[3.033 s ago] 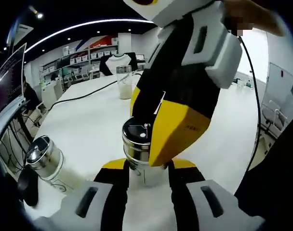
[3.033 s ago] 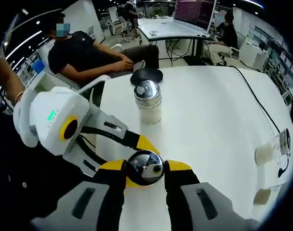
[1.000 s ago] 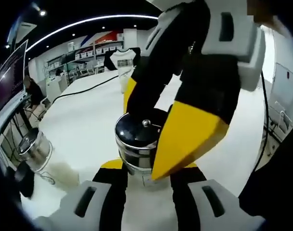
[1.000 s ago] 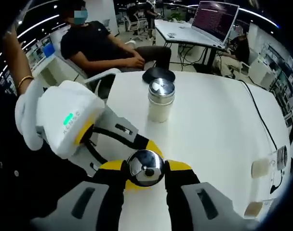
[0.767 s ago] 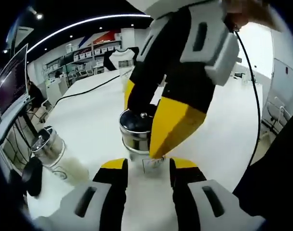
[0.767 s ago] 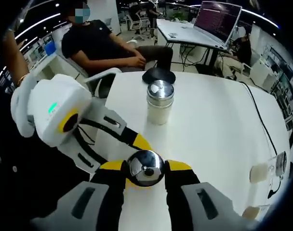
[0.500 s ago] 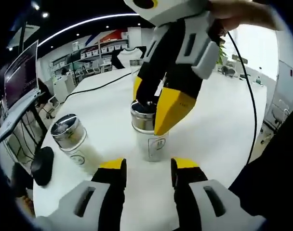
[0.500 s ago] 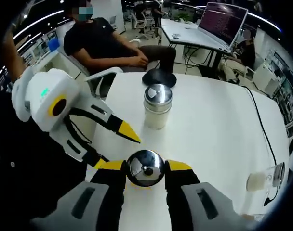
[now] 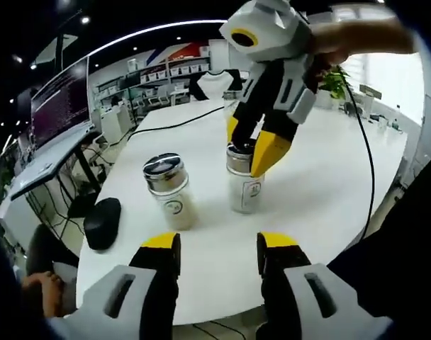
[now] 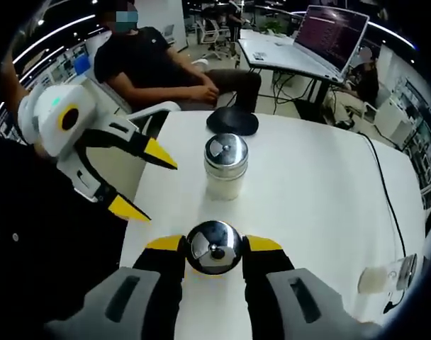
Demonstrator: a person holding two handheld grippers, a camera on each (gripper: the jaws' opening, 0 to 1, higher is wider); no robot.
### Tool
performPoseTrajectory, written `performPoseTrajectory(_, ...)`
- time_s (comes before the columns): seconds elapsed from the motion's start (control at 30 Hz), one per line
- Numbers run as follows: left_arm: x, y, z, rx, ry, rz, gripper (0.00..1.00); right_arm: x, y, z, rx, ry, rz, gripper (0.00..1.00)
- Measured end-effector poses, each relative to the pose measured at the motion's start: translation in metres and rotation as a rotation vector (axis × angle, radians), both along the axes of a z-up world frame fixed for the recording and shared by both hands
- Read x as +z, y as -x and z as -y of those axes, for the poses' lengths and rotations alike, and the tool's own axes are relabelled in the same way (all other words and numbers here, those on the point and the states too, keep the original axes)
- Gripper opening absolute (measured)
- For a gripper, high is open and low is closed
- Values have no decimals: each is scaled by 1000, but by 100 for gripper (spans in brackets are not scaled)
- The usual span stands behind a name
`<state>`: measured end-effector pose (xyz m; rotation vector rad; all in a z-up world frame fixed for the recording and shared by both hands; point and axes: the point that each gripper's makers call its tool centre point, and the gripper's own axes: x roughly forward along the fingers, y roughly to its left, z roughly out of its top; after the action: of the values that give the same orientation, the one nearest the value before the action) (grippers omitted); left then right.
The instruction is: Rotate the seasoning bottle until the label or dispensing opening points toward the visible target arrow and the bottle remains upright within the marked orientation range
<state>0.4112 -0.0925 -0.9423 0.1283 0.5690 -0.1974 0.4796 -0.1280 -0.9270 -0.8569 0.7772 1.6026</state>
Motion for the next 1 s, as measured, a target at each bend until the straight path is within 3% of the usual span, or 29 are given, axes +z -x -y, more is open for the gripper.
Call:
performPoseTrajectory(0.17,3,4,-3,-3,-41,-2,49,0,-1,-4,12,2,-2,29)
performPoseTrajectory(0.3,7,4,-4,-5,-44,2,54,-1,-2,-8,27,9,4,29)
performPoseTrajectory(0.57,12,8,-15,25,-53,9,55,-2,1,-15,44,12,11,29)
performPoseTrajectory(1.0,16,13,-32,80,-29,10,56,1,0,-13,7,-4,26,30)
